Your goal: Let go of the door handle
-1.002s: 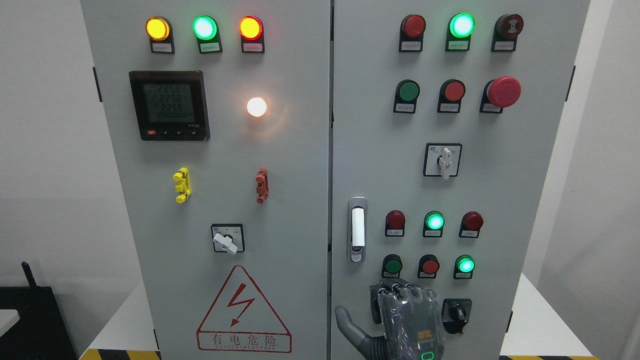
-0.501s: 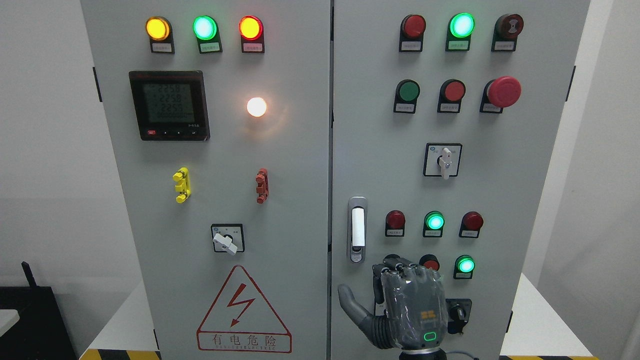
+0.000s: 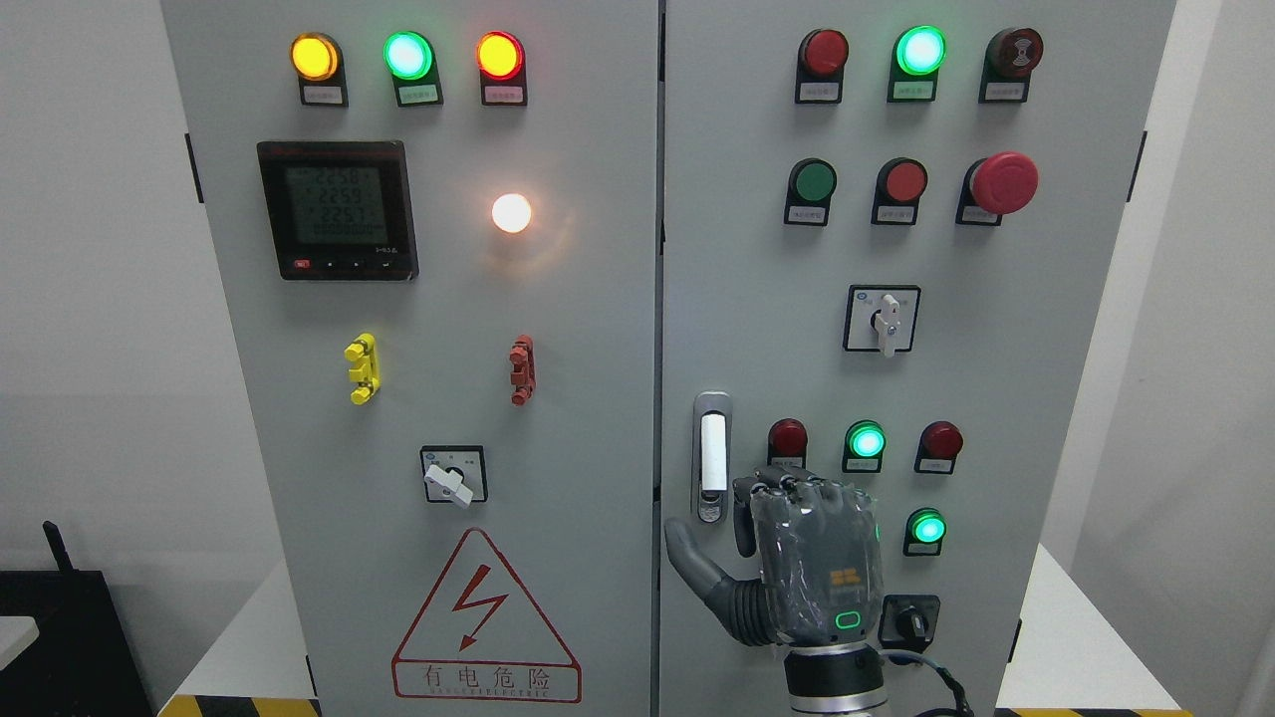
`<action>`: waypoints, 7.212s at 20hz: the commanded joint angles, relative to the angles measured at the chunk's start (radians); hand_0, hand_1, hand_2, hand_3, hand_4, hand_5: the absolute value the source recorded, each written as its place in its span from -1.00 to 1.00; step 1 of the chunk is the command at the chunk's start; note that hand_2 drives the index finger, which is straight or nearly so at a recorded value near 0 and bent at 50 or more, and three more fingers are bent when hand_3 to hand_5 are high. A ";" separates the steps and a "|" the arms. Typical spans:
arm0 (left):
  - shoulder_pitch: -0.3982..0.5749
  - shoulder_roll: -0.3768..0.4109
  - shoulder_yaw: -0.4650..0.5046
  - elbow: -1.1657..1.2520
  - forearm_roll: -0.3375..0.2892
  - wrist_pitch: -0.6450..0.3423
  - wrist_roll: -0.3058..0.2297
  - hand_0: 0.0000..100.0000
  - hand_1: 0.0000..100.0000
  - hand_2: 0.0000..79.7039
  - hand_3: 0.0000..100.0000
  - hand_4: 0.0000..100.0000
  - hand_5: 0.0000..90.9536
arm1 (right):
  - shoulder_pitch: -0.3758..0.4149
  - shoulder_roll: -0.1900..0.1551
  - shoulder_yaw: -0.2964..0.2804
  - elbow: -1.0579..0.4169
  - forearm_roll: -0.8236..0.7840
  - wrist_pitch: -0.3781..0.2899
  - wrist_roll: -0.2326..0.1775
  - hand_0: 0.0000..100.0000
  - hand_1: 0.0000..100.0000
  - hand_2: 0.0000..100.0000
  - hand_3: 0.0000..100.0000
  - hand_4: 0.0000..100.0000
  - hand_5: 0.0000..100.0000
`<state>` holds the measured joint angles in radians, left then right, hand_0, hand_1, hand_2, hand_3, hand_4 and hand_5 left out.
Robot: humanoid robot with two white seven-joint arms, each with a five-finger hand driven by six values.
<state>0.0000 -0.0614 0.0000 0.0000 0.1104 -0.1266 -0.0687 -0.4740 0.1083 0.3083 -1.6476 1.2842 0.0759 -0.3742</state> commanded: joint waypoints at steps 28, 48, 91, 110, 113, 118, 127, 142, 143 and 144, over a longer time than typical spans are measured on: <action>-0.031 0.000 -0.011 -0.009 0.000 0.001 0.000 -0.76 -0.22 -1.00 -1.00 -1.00 -1.00 | -0.032 0.027 -0.006 0.038 0.000 0.024 0.006 -0.34 0.33 0.99 1.00 1.00 0.99; -0.031 0.000 -0.011 -0.008 0.000 0.001 0.000 -0.76 -0.22 -1.00 -1.00 -1.00 -1.00 | -0.029 0.027 -0.021 0.040 -0.002 0.025 0.000 -0.28 0.40 0.98 1.00 1.00 0.99; -0.031 0.000 -0.011 -0.008 0.000 0.001 0.000 -0.76 -0.22 -1.00 -1.00 -1.00 -1.00 | -0.020 0.025 -0.044 0.035 -0.002 0.025 -0.015 -0.09 0.29 0.98 1.00 1.00 0.99; -0.031 0.000 -0.011 -0.008 0.000 0.001 0.000 -0.76 -0.22 -1.00 -1.00 -1.00 -1.00 | -0.014 0.021 -0.058 0.028 -0.006 0.024 -0.017 -0.05 0.27 0.98 1.00 1.00 0.99; -0.031 0.000 -0.011 -0.008 0.000 0.001 0.000 -0.76 -0.22 -1.00 -1.00 -1.00 -1.00 | -0.014 0.019 -0.058 0.020 -0.006 0.024 -0.017 -0.05 0.27 0.98 1.00 1.00 0.99; -0.031 0.000 -0.011 -0.009 0.000 0.001 0.000 -0.76 -0.22 -1.00 -1.00 -1.00 -1.00 | -0.014 0.016 -0.058 0.015 -0.006 0.022 -0.025 -0.04 0.27 0.99 1.00 1.00 1.00; -0.031 0.000 -0.011 -0.009 0.000 0.001 0.000 -0.76 -0.22 -1.00 -1.00 -1.00 -1.00 | -0.014 0.013 -0.058 0.015 -0.006 0.024 -0.025 -0.04 0.26 0.99 1.00 1.00 1.00; -0.031 0.000 -0.011 -0.009 0.000 0.001 0.000 -0.76 -0.22 -1.00 -1.00 -1.00 -1.00 | -0.014 0.011 -0.066 0.017 -0.006 0.024 -0.025 -0.07 0.33 0.99 1.00 1.00 1.00; -0.031 0.000 -0.011 -0.009 0.000 0.001 0.000 -0.76 -0.22 -1.00 -1.00 -1.00 -1.00 | -0.014 0.011 -0.066 0.015 -0.006 0.024 -0.025 -0.07 0.32 0.99 1.00 1.00 1.00; -0.031 0.000 -0.011 -0.008 0.000 0.001 0.000 -0.76 -0.22 -1.00 -1.00 -1.00 -1.00 | -0.014 0.011 -0.066 0.017 -0.006 0.024 -0.025 -0.07 0.31 0.99 1.00 1.00 1.00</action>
<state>0.0000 -0.0614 0.0000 0.0000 0.1104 -0.1266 -0.0706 -0.4879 0.1213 0.2465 -1.6303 1.2778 0.0988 -0.3994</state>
